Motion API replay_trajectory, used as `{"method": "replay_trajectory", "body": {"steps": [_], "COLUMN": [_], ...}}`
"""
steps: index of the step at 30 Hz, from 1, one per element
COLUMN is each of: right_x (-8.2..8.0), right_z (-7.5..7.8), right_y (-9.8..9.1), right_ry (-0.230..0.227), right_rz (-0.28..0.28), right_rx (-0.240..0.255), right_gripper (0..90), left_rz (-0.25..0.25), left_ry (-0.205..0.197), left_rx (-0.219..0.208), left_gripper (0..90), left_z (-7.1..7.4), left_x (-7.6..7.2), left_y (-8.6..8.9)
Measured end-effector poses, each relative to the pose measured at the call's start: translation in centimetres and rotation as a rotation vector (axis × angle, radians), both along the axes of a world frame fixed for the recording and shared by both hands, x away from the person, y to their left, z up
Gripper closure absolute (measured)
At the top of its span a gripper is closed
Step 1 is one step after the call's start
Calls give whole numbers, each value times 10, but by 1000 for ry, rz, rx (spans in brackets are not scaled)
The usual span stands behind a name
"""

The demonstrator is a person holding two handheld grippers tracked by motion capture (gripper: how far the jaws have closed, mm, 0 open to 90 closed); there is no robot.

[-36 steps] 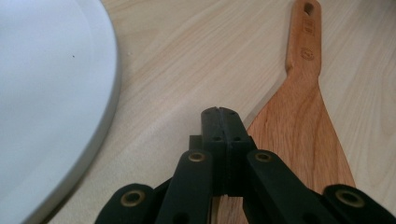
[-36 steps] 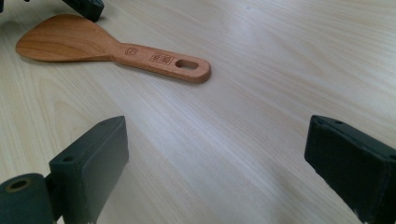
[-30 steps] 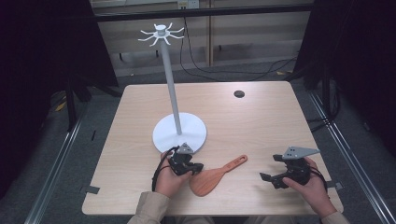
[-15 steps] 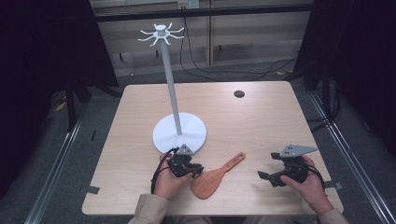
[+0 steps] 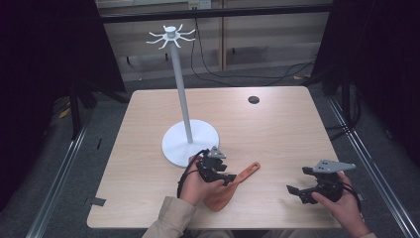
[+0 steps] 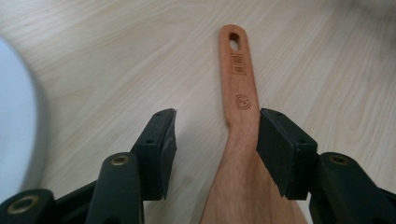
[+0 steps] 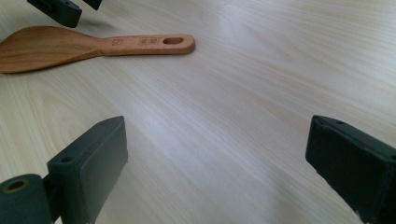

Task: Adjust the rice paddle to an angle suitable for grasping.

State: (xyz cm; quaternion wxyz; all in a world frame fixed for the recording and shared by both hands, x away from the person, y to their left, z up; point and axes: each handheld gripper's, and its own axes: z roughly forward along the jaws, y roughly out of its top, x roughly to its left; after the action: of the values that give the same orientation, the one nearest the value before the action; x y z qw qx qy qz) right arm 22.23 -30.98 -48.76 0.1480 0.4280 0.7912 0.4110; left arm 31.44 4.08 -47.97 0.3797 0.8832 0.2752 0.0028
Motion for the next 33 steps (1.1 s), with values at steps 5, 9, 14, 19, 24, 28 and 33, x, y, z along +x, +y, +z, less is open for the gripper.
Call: {"method": "replay_trajectory", "body": {"steps": [5, 9, 14, 19, 24, 28, 33], "right_x": [-7, -13, -16, -17, -15, -13, -10], "right_z": [0, 0, 0, 2, 2, 2, 2], "right_y": [-8, -16, -20, -21, -19, -16, -13], "right_ry": [1, 4, 1, -4, -5, -5, -5], "right_rz": [-29, -52, -60, -62, -58, -52, -41], "right_rx": [6, 8, 6, 10, 9, 10, 9], "right_gripper": [55, 55, 55, 55, 55, 55, 56], "left_rz": [-44, -65, -99, -118, -104, -102, -68], "left_ry": [13, 20, 7, -13, 5, 13, 50], "left_rx": [28, 63, 141, 215, 252, 316, 297], "left_gripper": [466, 481, 499, 576, 659, 663, 664], "left_z": [-3, -4, -5, -3, 0, 4, 4], "left_x": [2, 5, 6, 4, 2, 1, 3], "left_y": [-21, -36, -46, -53, -59, -66, -63]}}
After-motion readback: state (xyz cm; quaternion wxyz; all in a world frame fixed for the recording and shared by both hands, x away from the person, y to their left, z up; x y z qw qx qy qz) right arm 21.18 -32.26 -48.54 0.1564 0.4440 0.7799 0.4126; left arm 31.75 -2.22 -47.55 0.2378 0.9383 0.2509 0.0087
